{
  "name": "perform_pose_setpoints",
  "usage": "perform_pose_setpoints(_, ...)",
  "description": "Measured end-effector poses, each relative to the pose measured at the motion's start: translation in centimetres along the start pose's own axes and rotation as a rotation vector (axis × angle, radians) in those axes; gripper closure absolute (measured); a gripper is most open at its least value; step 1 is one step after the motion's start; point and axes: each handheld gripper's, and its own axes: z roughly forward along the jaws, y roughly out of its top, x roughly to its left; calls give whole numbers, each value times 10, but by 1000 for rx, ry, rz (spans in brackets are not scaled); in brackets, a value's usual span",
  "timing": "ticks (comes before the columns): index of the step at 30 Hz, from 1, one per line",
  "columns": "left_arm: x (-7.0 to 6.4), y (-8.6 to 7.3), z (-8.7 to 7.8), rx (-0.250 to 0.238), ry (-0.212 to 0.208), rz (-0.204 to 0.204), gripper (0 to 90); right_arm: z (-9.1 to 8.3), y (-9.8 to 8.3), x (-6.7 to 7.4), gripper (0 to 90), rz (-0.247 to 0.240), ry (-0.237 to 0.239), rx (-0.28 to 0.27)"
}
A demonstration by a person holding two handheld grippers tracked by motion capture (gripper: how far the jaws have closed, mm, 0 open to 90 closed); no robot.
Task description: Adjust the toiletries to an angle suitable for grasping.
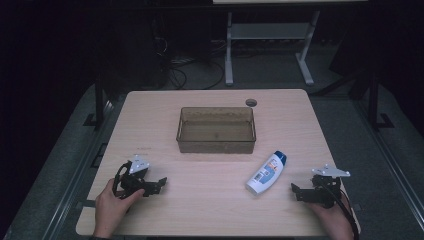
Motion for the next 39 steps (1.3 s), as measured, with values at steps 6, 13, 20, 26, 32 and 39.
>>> perform_pose_setpoints(6,0,0,0,0,0,0,121,0,0,1,5,12,-10,2)
perform_pose_setpoints(13,0,0,0,0,1,-1,121,-6,5,2,185,7,-5,35)
perform_pose_setpoints(20,0,0,0,0,1,-2,121,-15,9,1,518,14,61,33)
perform_pose_setpoints(26,0,0,0,0,2,-1,122,-25,19,4,877,4,133,25)
perform_pose_setpoints(32,0,0,0,0,2,-1,122,-29,30,6,897,-26,186,46)
perform_pose_setpoints(39,0,0,0,0,2,-1,121,-29,45,11,897,-60,227,57)
